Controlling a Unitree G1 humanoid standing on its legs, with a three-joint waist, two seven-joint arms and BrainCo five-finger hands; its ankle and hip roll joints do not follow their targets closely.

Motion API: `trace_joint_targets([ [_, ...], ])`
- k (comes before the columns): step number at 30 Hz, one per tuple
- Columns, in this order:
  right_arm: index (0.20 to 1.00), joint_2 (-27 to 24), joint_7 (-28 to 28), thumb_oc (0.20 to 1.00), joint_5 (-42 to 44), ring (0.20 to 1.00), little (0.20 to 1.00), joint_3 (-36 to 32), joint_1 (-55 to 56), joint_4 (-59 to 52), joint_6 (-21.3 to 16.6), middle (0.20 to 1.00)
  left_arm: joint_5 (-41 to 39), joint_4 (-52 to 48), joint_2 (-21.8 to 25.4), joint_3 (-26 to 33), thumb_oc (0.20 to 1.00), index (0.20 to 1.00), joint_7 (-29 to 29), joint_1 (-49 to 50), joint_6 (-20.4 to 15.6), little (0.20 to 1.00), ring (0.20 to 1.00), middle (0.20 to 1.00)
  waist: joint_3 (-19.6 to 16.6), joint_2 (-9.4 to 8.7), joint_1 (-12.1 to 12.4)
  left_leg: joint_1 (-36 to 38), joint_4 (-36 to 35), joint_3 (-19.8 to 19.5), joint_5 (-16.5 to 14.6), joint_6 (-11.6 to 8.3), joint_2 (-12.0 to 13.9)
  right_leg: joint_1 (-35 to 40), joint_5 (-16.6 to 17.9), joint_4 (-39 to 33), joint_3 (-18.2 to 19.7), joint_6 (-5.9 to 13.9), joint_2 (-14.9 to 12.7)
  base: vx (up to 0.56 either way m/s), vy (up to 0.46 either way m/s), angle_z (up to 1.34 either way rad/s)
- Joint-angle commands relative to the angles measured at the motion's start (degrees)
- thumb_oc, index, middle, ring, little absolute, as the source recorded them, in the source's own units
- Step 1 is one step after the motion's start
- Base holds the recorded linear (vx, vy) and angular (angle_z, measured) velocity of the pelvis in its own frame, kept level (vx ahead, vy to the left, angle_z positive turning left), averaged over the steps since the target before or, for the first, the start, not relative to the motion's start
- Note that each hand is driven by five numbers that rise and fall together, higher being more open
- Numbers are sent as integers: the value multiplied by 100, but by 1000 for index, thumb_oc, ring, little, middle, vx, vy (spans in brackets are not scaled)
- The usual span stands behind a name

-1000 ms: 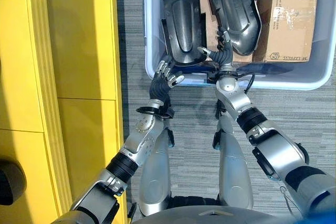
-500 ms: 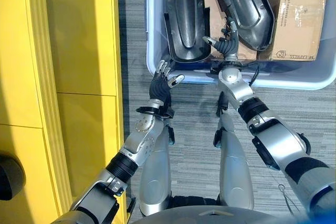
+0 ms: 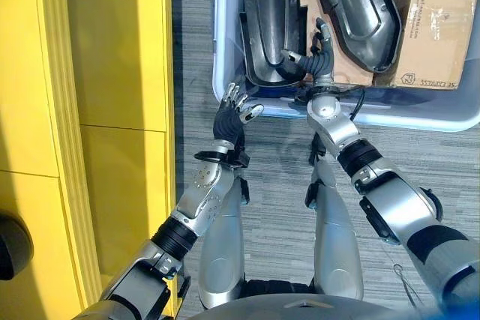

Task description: Move parts from the plastic box to the shelf.

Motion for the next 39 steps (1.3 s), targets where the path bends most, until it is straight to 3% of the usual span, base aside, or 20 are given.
trace_joint_targets([
  [1, 1000, 233, 157, 1000, -193, 1000, 1000, 73, -250, -231, -94, 1000, 70, -590, 235, -11, 1000, 1000, 28, 176, -146, 1000, 1000, 1000, -42, 46, 188, -96, 354, -282, -436, 60, 13, 196, -601, 660, -124, 341, -382, 0, 0, 0],
  [18, 1000, 52, 88, 1000, 164, 1000, 1000, -162, -973, 1176, 12, 1000, -38, -656, 299, -163, 1000, 1000, -70, 175, -143, 1000, 1000, 1000, -42, 149, 358, -161, 313, -336, -414, 81, -41, 170, -601, 650, -160, 349, -418, 0, 0, 0],
  [28, 1000, 38, 11, 1000, 494, 1000, 1000, -249, -973, 877, -168, 1000, -12, -564, 252, -174, 1000, 1000, -4, 120, -121, 1000, 1000, 1000, -42, 97, 307, -234, 342, -312, -441, 80, -23, 66, -606, 680, -141, 353, -409, 0, 0, 0],
  [39, 1000, 111, 133, 1000, 313, 1000, 1000, -81, -1122, 1407, 17, 1000, -49, -663, 285, -205, 1000, 1000, -18, 144, -142, 1000, 1000, 1000, -42, 115, 321, -335, 402, -339, -454, 88, -53, 18, -613, 705, -158, 353, -421, 0, 0, 0],
])
